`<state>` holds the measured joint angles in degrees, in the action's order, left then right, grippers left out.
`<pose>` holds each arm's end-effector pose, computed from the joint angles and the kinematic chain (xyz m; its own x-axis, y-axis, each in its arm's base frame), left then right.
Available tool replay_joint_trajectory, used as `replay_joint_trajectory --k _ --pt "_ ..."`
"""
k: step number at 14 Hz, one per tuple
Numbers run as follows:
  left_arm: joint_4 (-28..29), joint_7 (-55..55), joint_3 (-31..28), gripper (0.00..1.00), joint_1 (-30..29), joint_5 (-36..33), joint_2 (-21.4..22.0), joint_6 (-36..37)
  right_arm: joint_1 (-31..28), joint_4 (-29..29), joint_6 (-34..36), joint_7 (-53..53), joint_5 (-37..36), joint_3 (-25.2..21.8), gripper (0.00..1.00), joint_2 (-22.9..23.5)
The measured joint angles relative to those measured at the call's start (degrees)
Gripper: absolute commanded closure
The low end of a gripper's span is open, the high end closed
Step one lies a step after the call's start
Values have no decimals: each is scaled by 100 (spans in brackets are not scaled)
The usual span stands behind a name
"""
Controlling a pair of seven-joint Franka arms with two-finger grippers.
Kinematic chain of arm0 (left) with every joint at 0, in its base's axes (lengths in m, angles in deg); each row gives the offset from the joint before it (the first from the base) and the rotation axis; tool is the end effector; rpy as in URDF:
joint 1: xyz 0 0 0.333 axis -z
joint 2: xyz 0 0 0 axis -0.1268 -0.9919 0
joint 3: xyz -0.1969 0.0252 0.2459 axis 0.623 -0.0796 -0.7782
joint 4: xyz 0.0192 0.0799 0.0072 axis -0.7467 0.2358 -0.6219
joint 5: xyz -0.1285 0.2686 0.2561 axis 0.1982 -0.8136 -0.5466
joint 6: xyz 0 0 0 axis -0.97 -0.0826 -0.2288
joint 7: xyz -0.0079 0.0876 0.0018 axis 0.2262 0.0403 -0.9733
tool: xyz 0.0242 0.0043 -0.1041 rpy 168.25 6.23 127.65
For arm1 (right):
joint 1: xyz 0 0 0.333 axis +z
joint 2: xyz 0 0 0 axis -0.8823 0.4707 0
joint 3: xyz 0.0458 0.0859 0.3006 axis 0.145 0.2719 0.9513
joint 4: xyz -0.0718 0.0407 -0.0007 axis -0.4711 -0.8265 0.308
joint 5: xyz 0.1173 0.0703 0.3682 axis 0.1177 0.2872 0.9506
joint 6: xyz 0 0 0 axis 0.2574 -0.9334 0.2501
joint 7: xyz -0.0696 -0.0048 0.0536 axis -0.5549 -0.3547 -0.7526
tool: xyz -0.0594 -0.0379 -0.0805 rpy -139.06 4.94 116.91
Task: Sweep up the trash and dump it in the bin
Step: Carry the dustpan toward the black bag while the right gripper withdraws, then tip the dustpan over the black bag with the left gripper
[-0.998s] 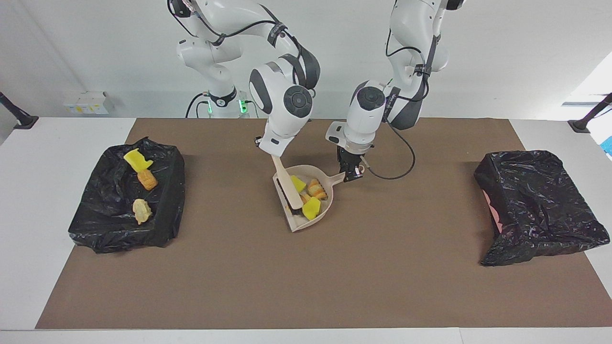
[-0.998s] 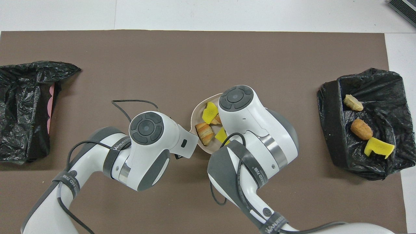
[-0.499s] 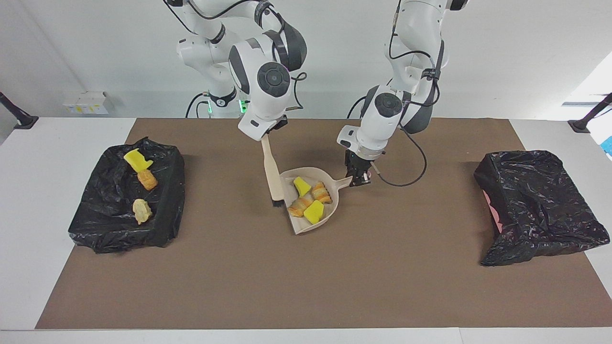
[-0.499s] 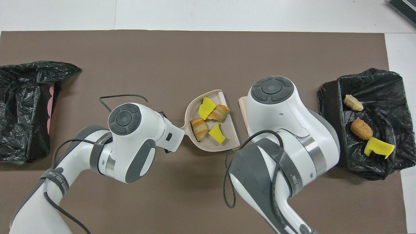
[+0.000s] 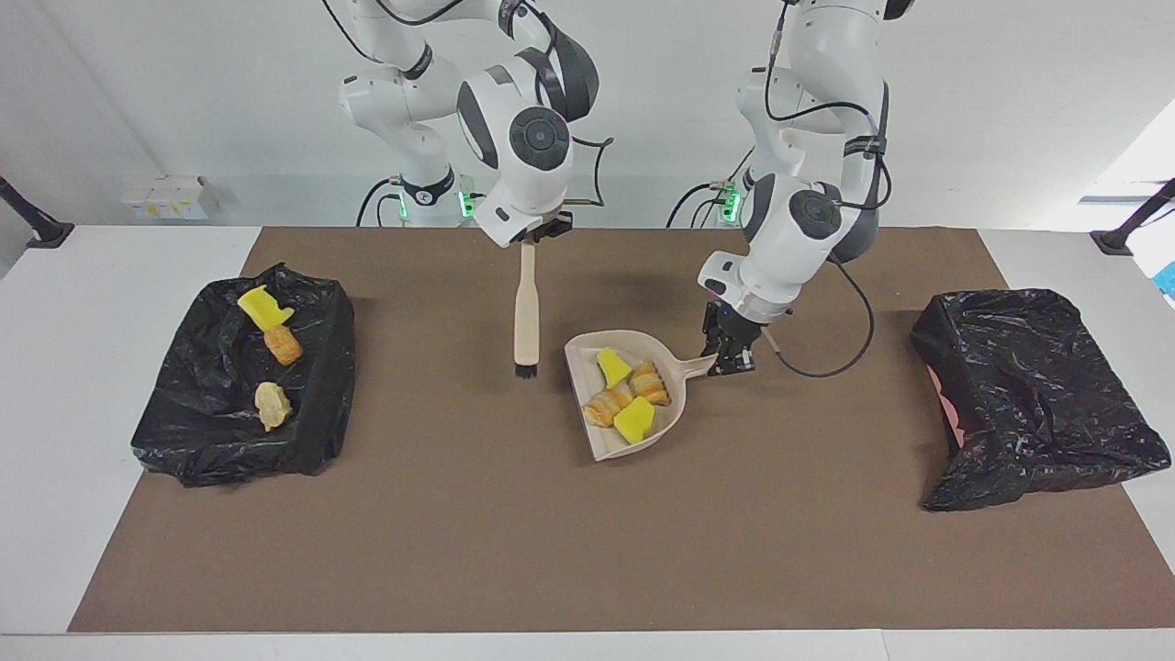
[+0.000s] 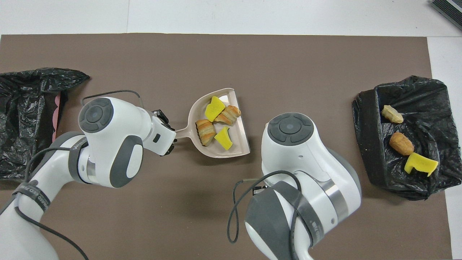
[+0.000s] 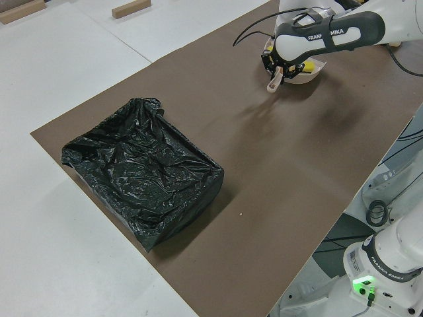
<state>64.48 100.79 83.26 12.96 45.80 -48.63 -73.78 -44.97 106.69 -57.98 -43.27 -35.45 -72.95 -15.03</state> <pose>0.5463 -0.2208 0.3702 0.1648 -0.9651 0.2035 -0.9862 -0.1648 0.0167 0.4313 0.2908 0.4488 0.8992 -0.0324 -0.4363 0.0153 -0.9943 0.1054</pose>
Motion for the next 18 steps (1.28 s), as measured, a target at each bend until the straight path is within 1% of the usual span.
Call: replay_joint_trajectory --k 2,5,8,10,12,14,18 --pt "-282 467 -8 100 -388 2 3 429 253 192 -235 63 272 11 100 -182" --pt "-1027 1179 -23 100 -1108 1 -2 1549 750 622 -602 412 635 27 100 -516" --pt "-1712 1635 -34 100 -1699 -10 -17 2374 1398 1033 -1222 986 909 42 100 -554" --pt "-2042 1874 -38 100 -2041 -148 -28 2815 1660 1385 -1572 1155 1035 46 100 -554" --pt "-2243 2146 -42 100 -2339 -245 -68 3100 1788 1682 -1837 1155 1104 42 100 -556" --pt "-2375 2487 -46 100 -2687 -303 -155 3189 1924 1974 -2151 1155 1110 44 100 -558" --pt "-2493 3572 -69 100 -3393 -496 -257 3195 1965 2196 -2327 1155 1112 41 100 -592"
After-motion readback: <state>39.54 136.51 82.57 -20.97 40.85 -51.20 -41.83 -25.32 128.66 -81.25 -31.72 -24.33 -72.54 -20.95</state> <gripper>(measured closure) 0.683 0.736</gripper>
